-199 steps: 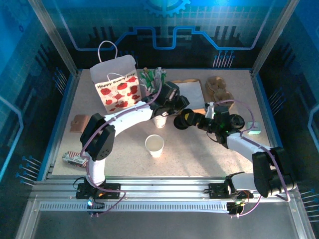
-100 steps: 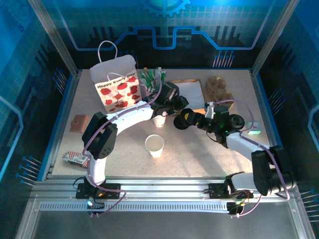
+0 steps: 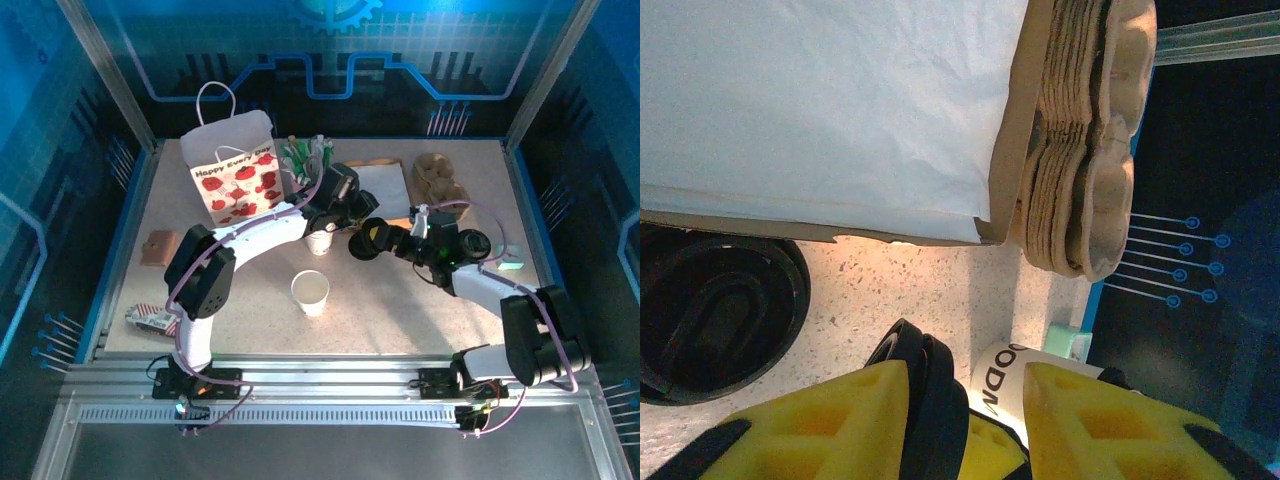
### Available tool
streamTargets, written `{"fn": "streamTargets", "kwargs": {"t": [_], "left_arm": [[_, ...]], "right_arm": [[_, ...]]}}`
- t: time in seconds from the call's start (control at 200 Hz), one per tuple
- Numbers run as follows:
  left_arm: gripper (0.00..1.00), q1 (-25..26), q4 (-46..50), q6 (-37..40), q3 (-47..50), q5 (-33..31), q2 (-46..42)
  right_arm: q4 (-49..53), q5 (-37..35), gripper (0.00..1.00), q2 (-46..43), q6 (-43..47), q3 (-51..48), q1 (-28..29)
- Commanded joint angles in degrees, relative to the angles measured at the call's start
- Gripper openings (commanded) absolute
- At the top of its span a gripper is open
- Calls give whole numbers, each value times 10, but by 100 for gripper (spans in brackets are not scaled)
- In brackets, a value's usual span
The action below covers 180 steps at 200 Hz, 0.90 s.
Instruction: Pack the takeout coffee
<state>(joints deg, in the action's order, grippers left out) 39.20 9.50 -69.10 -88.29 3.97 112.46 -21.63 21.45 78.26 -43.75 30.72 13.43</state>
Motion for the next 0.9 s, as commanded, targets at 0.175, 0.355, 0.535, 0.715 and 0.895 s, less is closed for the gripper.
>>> {"fn": "streamTargets", "kwargs": {"t": [0.175,0.355,0.535,0.715,0.895], "left_arm": [[36,7,-11,-8,-18,8,10],[36,14,-9,-9,-23,7,17],[36,15,-1,-1,-20,2,18],[36,16,8,7,-21,-3,20],[36,14,16,11,-26,-3,25]], "right_arm": [[-29,-13,61,-2,-7,-2,1],[-41,-17,61,-8,-11,-8,4],[-39,-25,61,-25,-7,-14,4],[-42,-25,61,-27,-6,-15,4],[-48,-24,61,-28,-8,-15,4]]}}
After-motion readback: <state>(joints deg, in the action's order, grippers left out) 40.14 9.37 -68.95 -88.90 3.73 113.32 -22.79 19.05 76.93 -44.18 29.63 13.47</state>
